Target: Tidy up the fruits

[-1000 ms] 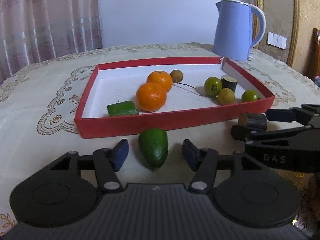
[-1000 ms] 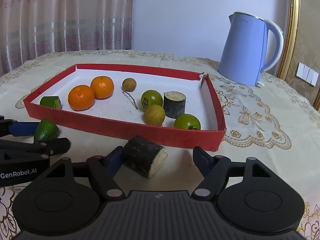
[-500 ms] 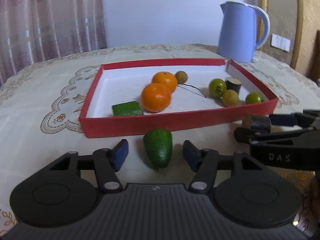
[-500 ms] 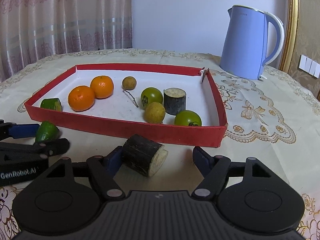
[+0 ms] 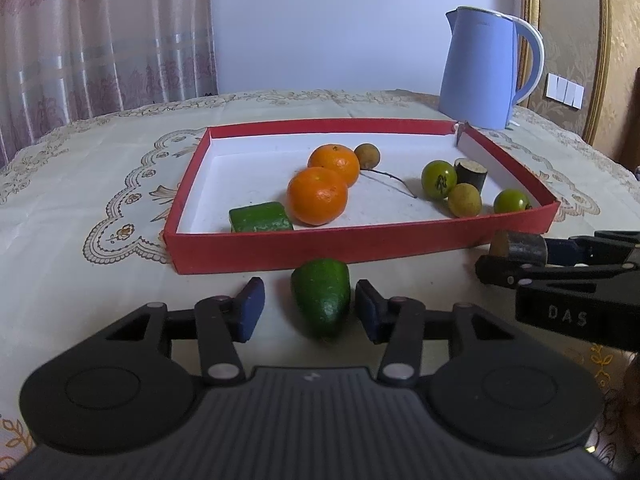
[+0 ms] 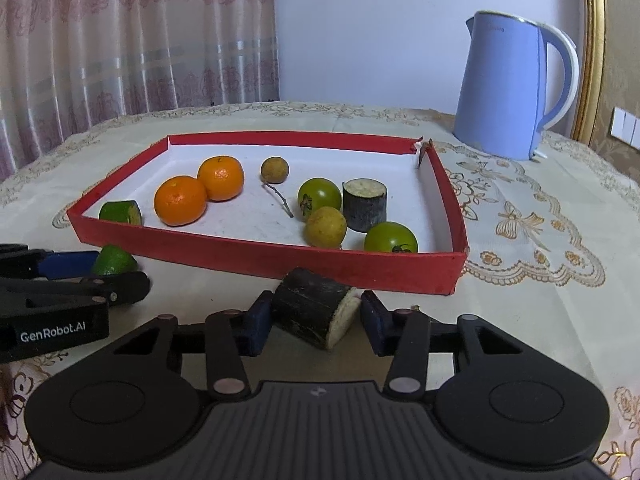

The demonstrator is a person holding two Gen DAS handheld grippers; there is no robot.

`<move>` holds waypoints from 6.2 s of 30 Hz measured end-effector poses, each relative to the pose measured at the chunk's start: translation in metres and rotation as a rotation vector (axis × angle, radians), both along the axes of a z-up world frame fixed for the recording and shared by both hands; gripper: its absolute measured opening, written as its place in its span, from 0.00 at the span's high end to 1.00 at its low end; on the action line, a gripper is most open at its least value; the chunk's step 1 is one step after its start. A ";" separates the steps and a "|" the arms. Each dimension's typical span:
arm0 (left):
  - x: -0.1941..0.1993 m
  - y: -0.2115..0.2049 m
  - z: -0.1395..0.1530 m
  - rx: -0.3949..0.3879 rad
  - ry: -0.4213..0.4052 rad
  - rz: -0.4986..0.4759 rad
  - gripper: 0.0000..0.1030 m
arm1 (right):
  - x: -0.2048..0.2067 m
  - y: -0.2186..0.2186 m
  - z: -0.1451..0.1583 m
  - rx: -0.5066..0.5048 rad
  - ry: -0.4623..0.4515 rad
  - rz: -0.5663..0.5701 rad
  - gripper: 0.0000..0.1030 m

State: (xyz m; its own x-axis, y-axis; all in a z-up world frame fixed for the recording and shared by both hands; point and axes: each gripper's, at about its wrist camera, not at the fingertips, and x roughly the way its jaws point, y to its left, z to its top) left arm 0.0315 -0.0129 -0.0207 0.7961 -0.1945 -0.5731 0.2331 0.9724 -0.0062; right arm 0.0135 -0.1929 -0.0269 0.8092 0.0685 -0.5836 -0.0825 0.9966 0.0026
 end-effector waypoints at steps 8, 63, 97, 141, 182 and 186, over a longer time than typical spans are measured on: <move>-0.001 -0.006 0.001 0.012 -0.010 -0.022 0.73 | -0.001 -0.005 0.000 0.010 -0.002 -0.014 0.56; 0.000 0.011 0.001 -0.103 0.011 -0.019 0.74 | 0.083 0.040 0.025 -0.186 -0.033 0.088 0.55; 0.000 0.010 0.001 -0.093 0.010 -0.019 0.74 | 0.018 -0.014 0.039 -0.069 -0.096 0.055 0.27; 0.027 -0.023 0.047 -0.095 -0.028 -0.088 0.74 | 0.006 -0.048 -0.004 -0.003 0.039 -0.004 0.09; 0.045 -0.058 0.034 -0.010 -0.065 -0.034 0.20 | 0.006 -0.047 -0.005 -0.002 0.039 -0.003 0.08; 0.029 -0.047 0.037 -0.037 -0.054 0.002 0.16 | 0.006 -0.048 -0.005 -0.002 0.039 -0.003 0.08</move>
State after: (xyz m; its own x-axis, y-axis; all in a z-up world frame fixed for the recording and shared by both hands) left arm 0.0605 -0.0597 0.0165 0.8260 -0.2132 -0.5217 0.2321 0.9722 -0.0299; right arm 0.0197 -0.2405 -0.0316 0.7860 0.0646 -0.6149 -0.0792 0.9969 0.0035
